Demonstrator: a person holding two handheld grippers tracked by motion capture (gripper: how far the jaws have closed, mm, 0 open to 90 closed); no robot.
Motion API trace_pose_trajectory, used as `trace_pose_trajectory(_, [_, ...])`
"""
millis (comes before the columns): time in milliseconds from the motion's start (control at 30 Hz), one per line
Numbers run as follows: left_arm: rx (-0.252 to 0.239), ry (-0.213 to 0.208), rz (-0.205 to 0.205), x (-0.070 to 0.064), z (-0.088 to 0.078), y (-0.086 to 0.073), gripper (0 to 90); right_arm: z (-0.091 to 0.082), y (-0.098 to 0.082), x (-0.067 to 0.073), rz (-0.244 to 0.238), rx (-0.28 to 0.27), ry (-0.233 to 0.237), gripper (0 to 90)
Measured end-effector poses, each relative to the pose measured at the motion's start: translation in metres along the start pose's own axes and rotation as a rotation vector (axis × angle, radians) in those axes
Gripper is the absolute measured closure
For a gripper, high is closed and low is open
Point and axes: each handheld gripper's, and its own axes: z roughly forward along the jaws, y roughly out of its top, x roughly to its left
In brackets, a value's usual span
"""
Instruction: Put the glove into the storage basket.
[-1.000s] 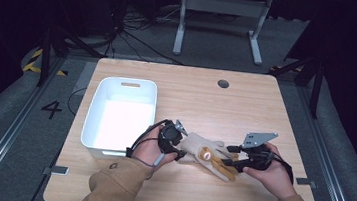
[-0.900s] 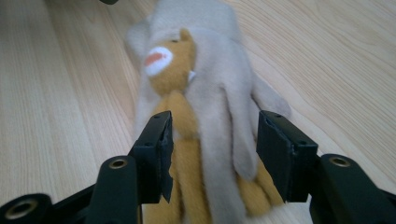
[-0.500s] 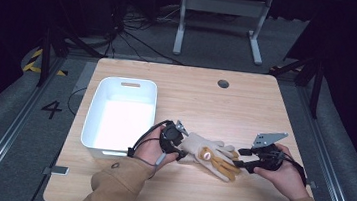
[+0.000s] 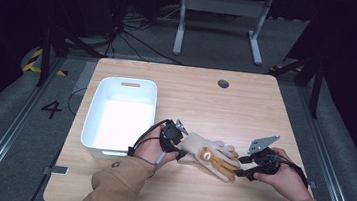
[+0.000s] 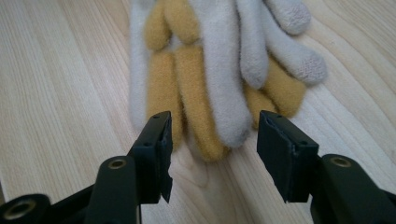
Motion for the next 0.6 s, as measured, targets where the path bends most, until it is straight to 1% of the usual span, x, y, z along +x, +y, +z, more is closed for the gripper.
trace_pose_trajectory(100, [0.01,0.0,0.01,0.0,0.001,0.0,50.3,0.002,0.0,0.001,-0.012,0.005,-0.008,47.3])
trace_pose_trajectory(133, [0.013,-0.003,0.008,0.0,0.001,0.0,49.6,0.005,0.001,0.002,-0.02,0.008,-0.02,50.8])
trace_pose_trajectory(167, [0.005,-0.008,-0.005,0.0,0.002,0.0,48.6,0.006,0.001,0.002,-0.035,0.011,-0.029,52.9])
trace_pose_trajectory(233, [0.001,-0.012,-0.009,-0.001,0.002,0.001,47.7,0.007,0.002,0.003,-0.058,0.023,-0.039,60.6])
trace_pose_trajectory(267, [0.002,-0.008,-0.008,-0.001,0.002,0.001,47.7,0.007,0.002,0.003,-0.058,0.023,-0.039,60.6])
trace_pose_trajectory(300, [0.003,-0.009,-0.01,-0.001,0.003,0.001,47.5,0.009,0.002,0.003,-0.066,0.032,-0.047,63.1])
trace_pose_trajectory(333, [0.004,-0.014,-0.009,-0.001,0.003,0.001,47.2,0.01,0.002,0.005,-0.08,0.044,-0.053,69.8])
trace_pose_trajectory(367, [0.004,-0.014,-0.009,-0.001,0.003,0.001,47.1,0.01,0.002,0.005,-0.08,0.044,-0.053,69.8])
trace_pose_trajectory(400, [0.003,-0.015,-0.011,0.0,0.004,0.001,47.1,0.01,0.003,0.006,-0.096,0.048,-0.069,78.7])
trace_pose_trajectory(433, [0.003,-0.015,-0.011,0.0,0.004,0.001,47.1,0.01,0.003,0.006,-0.096,0.048,-0.069,78.7])
trace_pose_trajectory(467, [-0.005,-0.015,-0.019,0.0,0.005,0.001,47.1,0.007,0.004,0.007,-0.103,0.05,-0.087,83.7])
trace_pose_trajectory(500, [-0.018,-0.021,-0.032,0.0,0.005,0.002,47.1,0.007,0.004,0.007,-0.103,0.05,-0.087,83.7])
trace_pose_trajectory(533, [-0.023,-0.027,-0.04,0.001,0.005,0.002,48.0,0.006,0.005,0.007,-0.11,0.049,-0.099,84.9])
trace_pose_trajectory(567, [-0.023,-0.03,-0.052,0.001,0.007,0.003,48.0,0.006,0.005,0.007,-0.11,0.049,-0.099,84.9])
trace_pose_trajectory(600, [-0.021,-0.03,-0.056,0.001,0.008,0.003,48.6,0.006,0.005,0.007,-0.11,0.052,-0.1,85.0])
